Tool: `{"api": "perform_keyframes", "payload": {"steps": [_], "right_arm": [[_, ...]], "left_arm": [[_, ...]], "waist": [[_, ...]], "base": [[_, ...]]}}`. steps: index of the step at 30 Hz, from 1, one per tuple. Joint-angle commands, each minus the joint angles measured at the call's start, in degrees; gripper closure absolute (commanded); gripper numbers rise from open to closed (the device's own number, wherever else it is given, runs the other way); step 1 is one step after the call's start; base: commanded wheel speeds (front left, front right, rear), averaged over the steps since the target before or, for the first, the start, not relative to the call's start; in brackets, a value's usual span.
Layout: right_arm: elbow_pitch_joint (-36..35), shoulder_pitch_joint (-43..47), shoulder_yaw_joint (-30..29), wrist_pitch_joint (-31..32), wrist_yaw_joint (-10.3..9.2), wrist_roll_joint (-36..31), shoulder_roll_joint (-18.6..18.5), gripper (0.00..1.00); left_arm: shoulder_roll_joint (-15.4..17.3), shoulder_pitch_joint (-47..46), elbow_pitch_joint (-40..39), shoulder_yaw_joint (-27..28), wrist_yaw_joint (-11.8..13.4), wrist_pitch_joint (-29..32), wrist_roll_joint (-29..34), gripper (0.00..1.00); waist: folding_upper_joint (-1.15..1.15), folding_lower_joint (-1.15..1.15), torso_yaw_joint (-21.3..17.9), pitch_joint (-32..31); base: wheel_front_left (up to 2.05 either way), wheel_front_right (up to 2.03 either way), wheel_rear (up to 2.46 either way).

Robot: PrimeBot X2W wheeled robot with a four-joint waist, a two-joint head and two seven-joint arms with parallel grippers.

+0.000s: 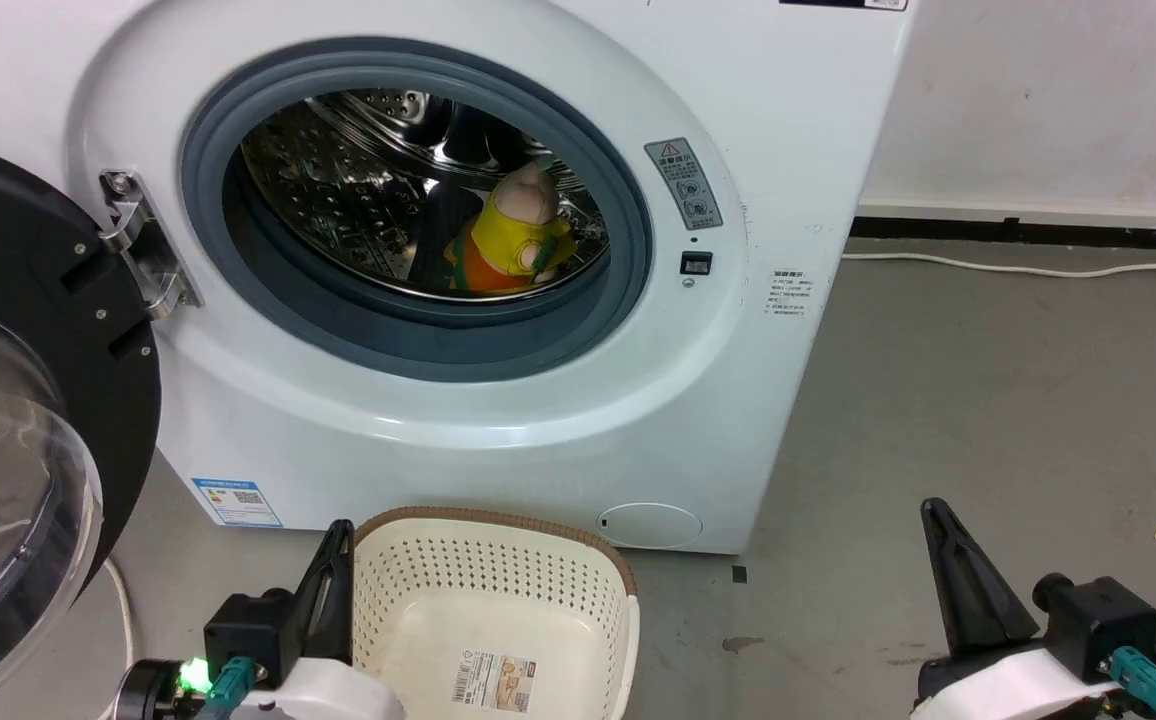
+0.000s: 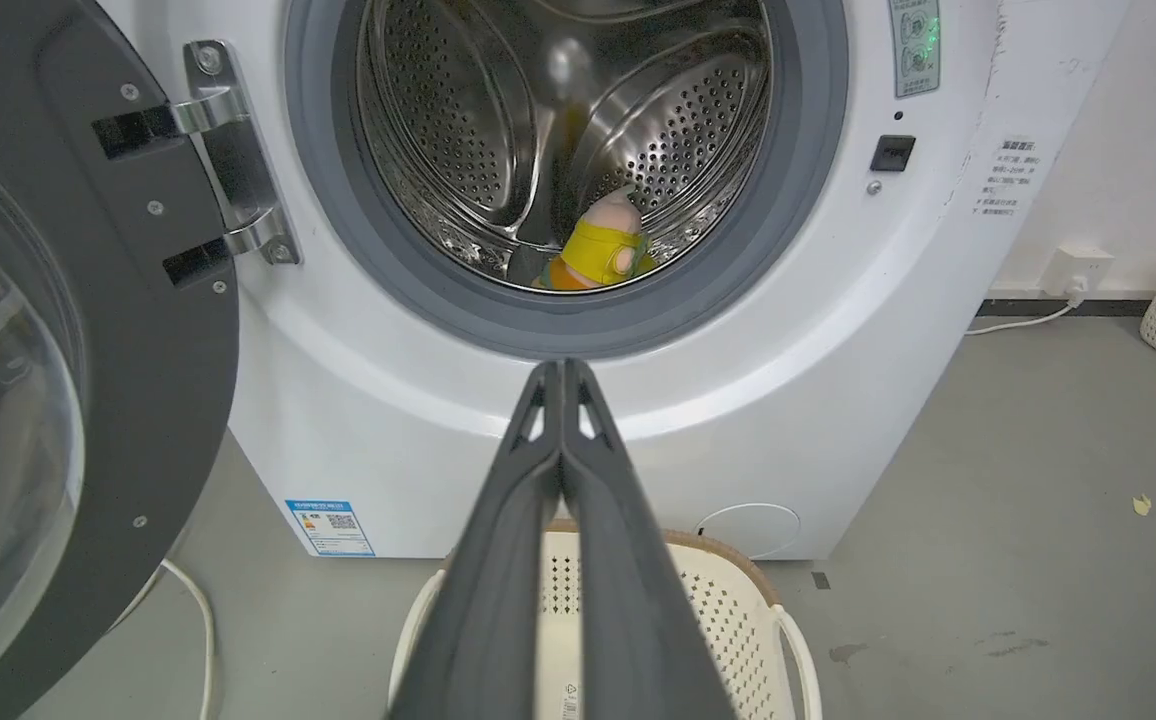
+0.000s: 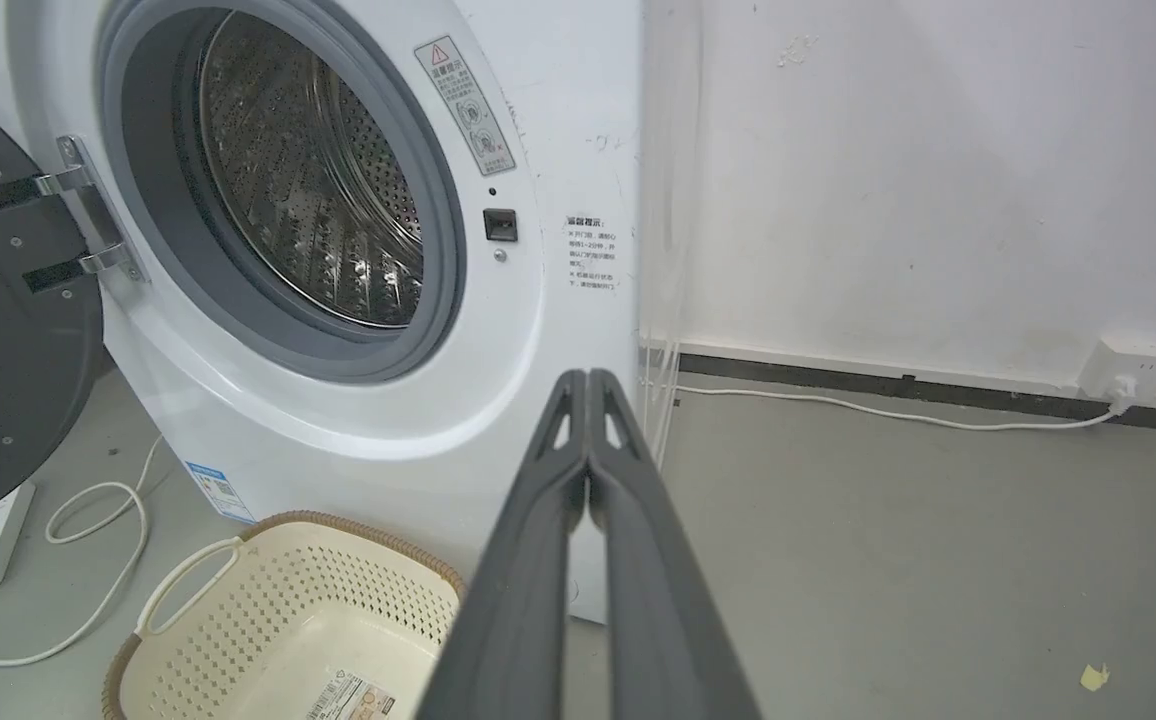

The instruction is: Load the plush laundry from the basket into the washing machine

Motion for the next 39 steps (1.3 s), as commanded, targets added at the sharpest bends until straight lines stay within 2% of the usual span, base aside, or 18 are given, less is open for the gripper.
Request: {"api": "perform_keyframes", "payload": {"steps": [1, 39], "right_arm": [[0.2, -1.1, -0.2, 0.2, -0.02, -0.5, 0.0, 1.0], [0.3, -2.1, -1.1, 4.7, -0.04, -3.7, 0.0, 1.0]], "left_arm": [[-0.1, -0.5, -0.5, 0.2, 0.3, 0.2, 0.6, 1.0], [-1.2, -0.9, -3.2, 1.9, 0.6, 4.7, 3.1, 1.0]], "waist": [[0.0, 0.0, 0.0, 0.0], [0.0, 0.0, 0.1, -0.8]], "base": [[0.0, 0.0, 0.0], [0.0, 0.0, 0.0]]}}
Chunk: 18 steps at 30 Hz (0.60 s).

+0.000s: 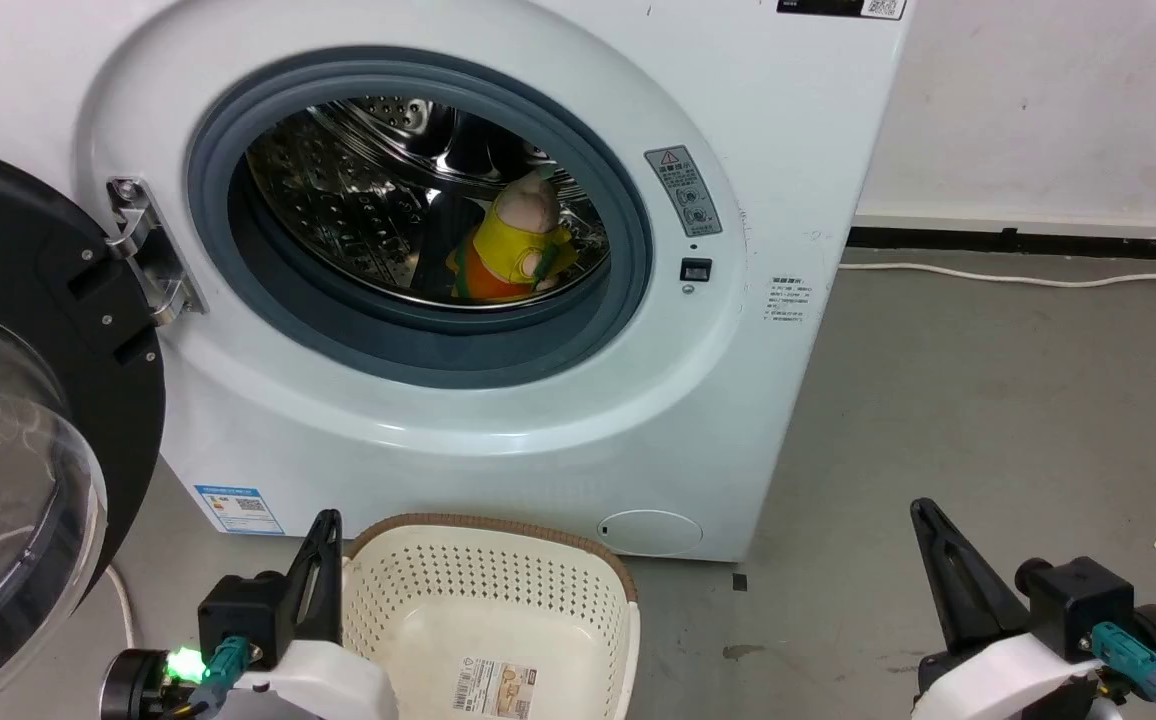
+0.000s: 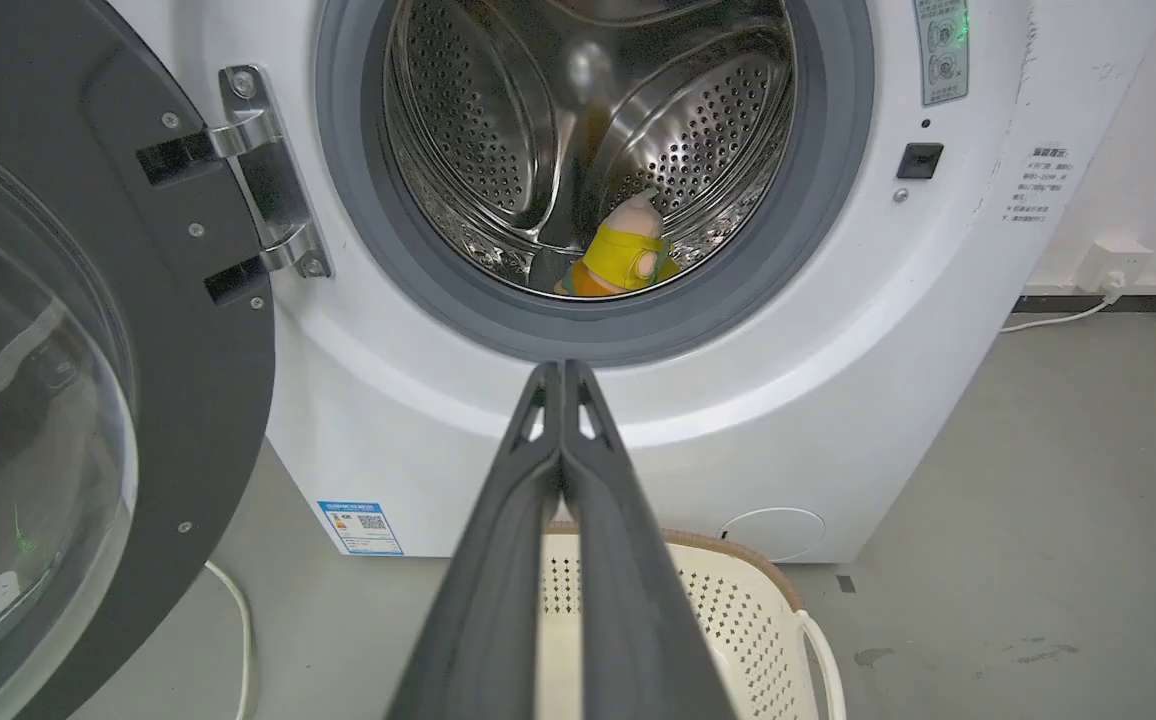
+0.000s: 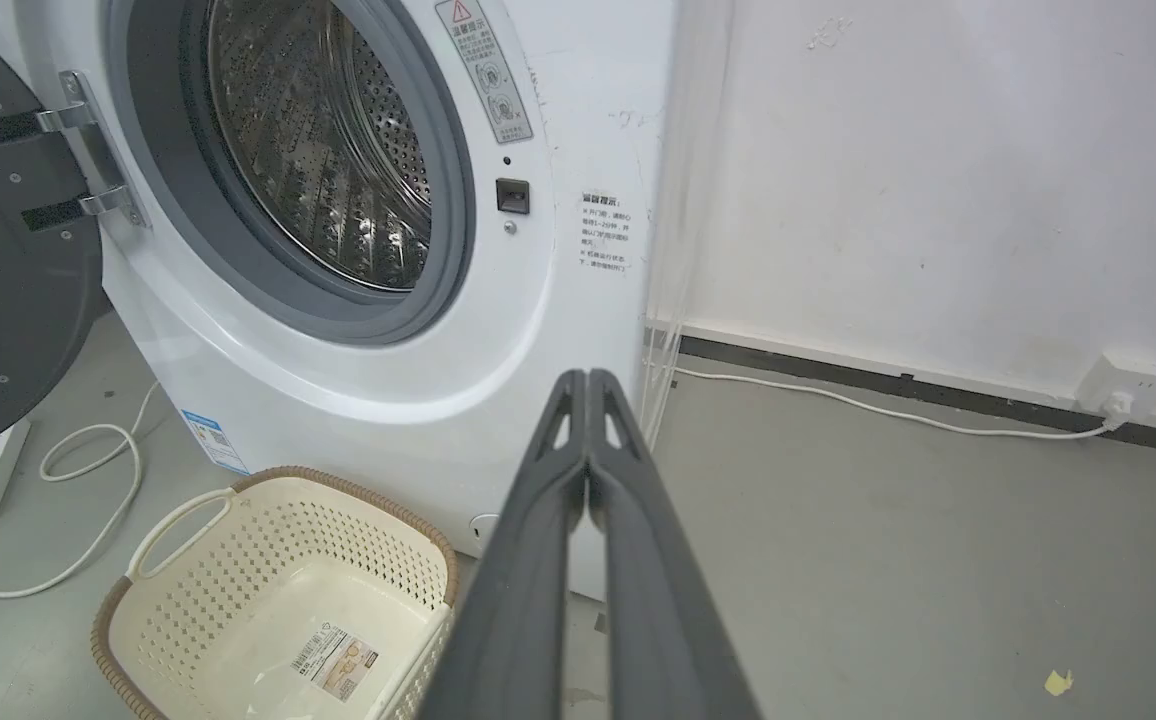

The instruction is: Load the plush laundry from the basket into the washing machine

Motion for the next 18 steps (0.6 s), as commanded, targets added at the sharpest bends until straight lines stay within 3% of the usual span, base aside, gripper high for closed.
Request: {"api": "perform_keyframes", "payload": {"steps": [1, 18], "right_arm": [[0.2, -1.0, -0.1, 0.3, -0.04, -0.4, 0.0, 1.0], [0.2, -1.4, -0.5, 2.3, -0.04, -1.8, 0.0, 1.0]], "left_arm": [[-0.3, -0.7, -0.5, 0.2, 0.4, 0.3, 0.7, 1.0], [-0.8, -0.9, -1.7, 1.0, 0.6, 2.3, 1.8, 1.0]], "waist": [[0.0, 0.0, 0.0, 0.0], [0.0, 0.0, 0.0, -0.4]], "base": [[0.0, 0.0, 0.0], [0.0, 0.0, 0.0]]}}
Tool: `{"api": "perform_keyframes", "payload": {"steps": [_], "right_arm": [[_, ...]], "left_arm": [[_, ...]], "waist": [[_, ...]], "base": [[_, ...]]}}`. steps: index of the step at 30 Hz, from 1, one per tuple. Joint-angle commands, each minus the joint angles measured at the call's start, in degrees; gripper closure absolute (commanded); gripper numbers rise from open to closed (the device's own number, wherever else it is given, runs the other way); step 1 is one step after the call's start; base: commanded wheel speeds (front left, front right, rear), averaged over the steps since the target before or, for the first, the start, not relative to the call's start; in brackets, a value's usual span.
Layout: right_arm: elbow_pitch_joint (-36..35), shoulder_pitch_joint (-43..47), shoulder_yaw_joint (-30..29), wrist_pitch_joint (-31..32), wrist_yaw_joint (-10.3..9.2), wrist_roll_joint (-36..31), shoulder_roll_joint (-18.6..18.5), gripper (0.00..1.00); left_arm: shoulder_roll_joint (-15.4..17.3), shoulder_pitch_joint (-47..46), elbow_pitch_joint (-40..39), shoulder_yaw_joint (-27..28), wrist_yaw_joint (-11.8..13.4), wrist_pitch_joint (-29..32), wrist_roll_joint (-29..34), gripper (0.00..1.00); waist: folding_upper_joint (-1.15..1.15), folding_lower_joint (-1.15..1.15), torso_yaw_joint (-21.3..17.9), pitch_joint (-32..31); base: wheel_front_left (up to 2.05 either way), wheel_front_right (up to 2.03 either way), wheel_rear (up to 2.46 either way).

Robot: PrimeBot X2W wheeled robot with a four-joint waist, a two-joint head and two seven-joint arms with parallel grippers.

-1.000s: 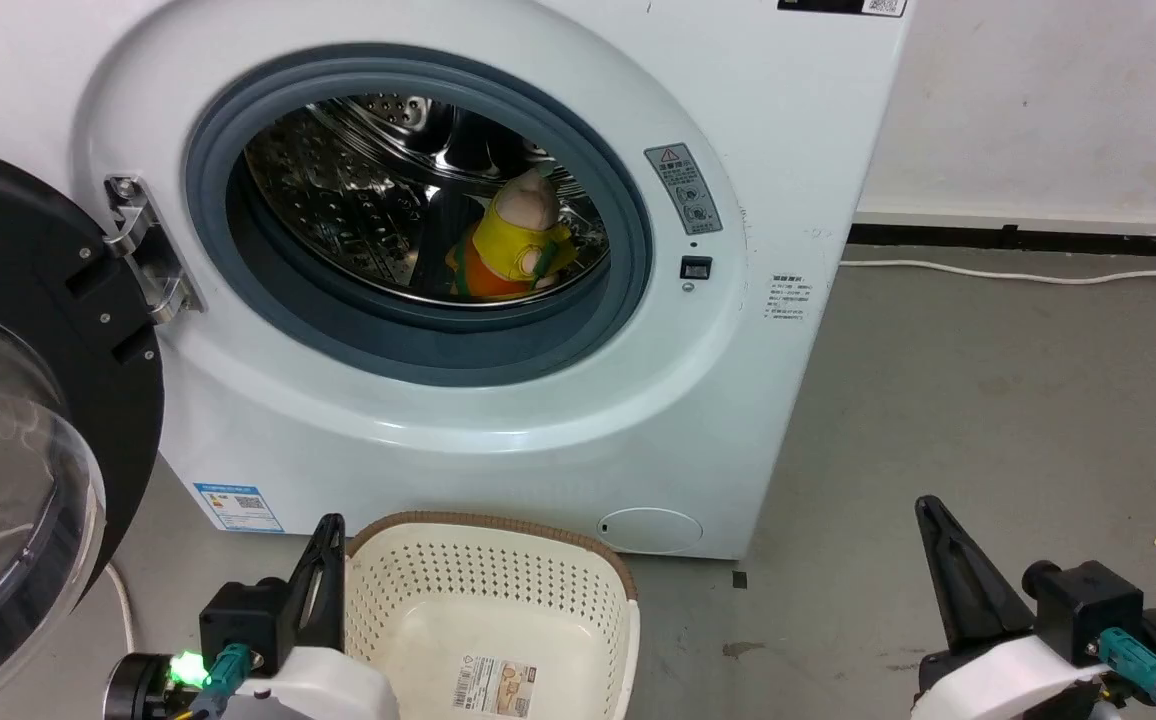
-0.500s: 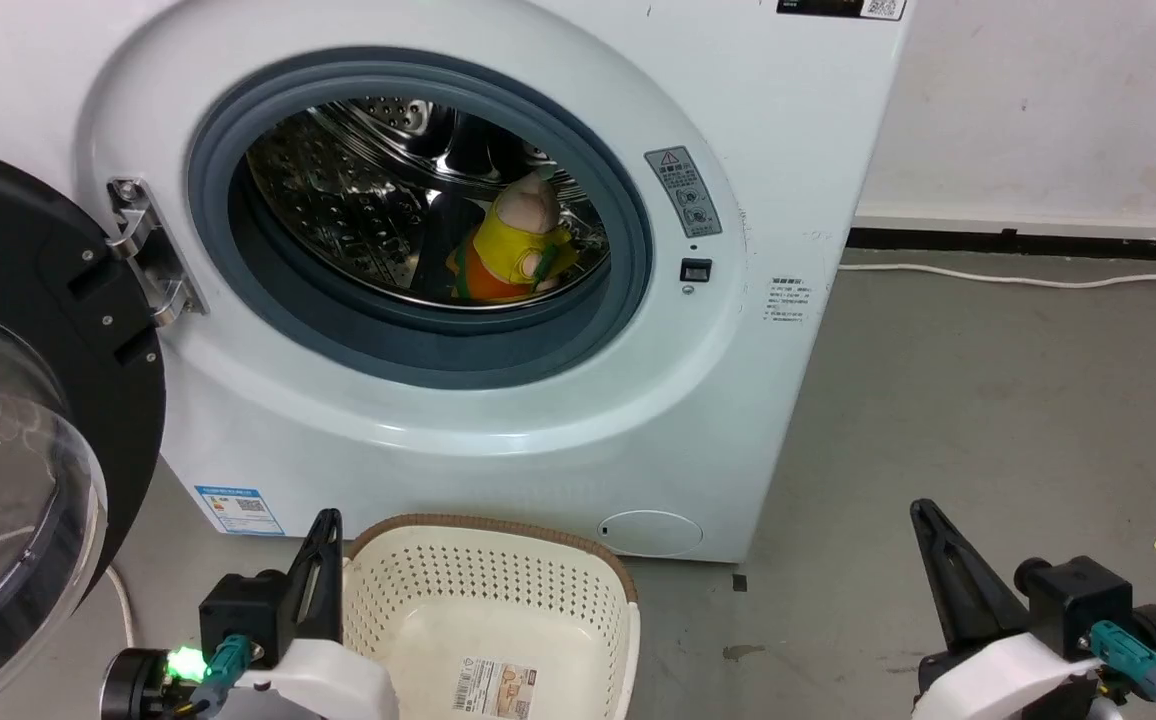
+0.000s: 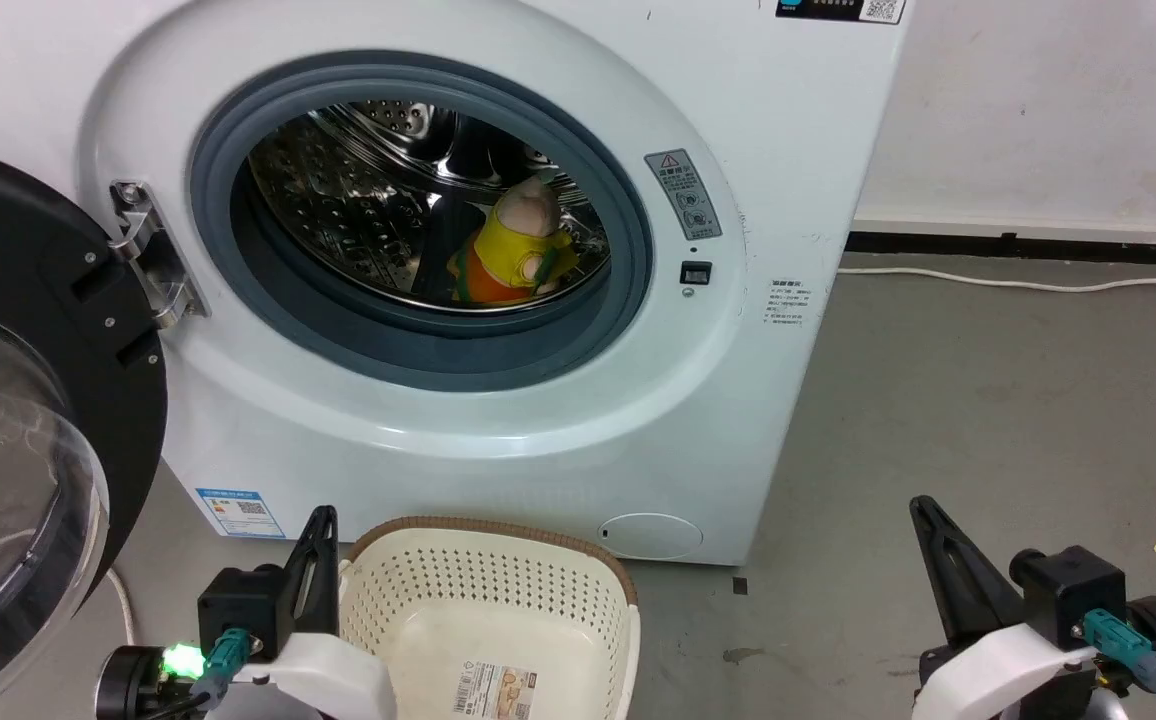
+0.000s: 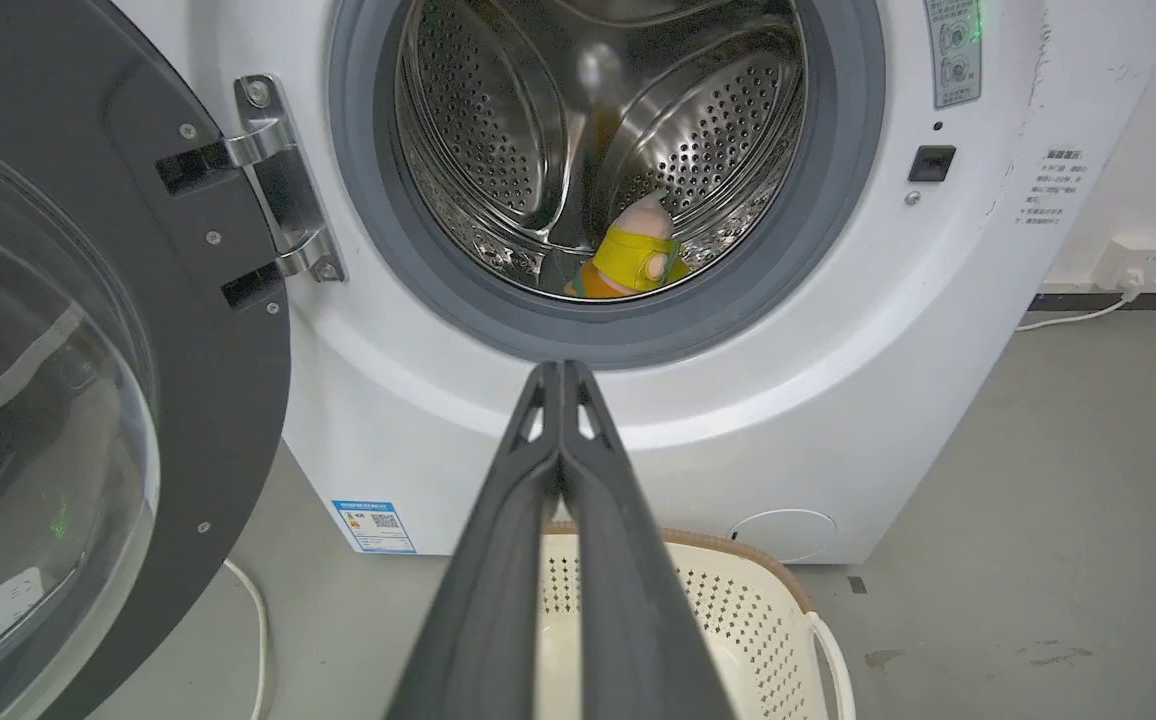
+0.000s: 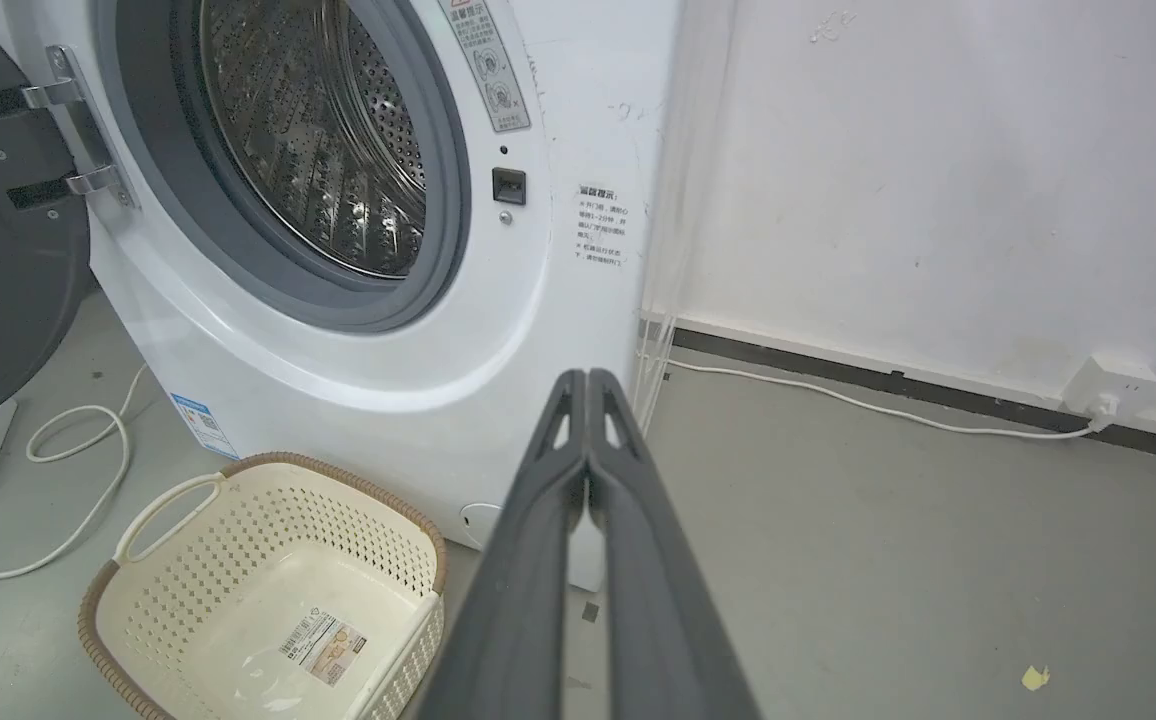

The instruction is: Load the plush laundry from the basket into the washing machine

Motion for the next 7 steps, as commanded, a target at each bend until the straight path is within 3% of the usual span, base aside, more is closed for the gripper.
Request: {"api": "perform_keyframes", "payload": {"steps": [1, 7], "right_arm": [[0.1, -0.7, -0.2, 0.3, -0.05, -0.7, 0.0, 1.0], [0.1, -0.7, -0.2, 0.5, -0.05, -0.8, 0.0, 1.0]], "left_arm": [[-0.1, -0.9, -0.5, 0.4, 0.1, 0.3, 0.5, 1.0], [-0.2, -0.9, -0.6, 0.5, 0.2, 0.5, 0.6, 1.0]], "waist": [[0.0, 0.0, 0.0, 0.0], [0.0, 0.0, 0.0, -0.1]], "base": [[0.0, 0.0, 0.0], [0.0, 0.0, 0.0]]}}
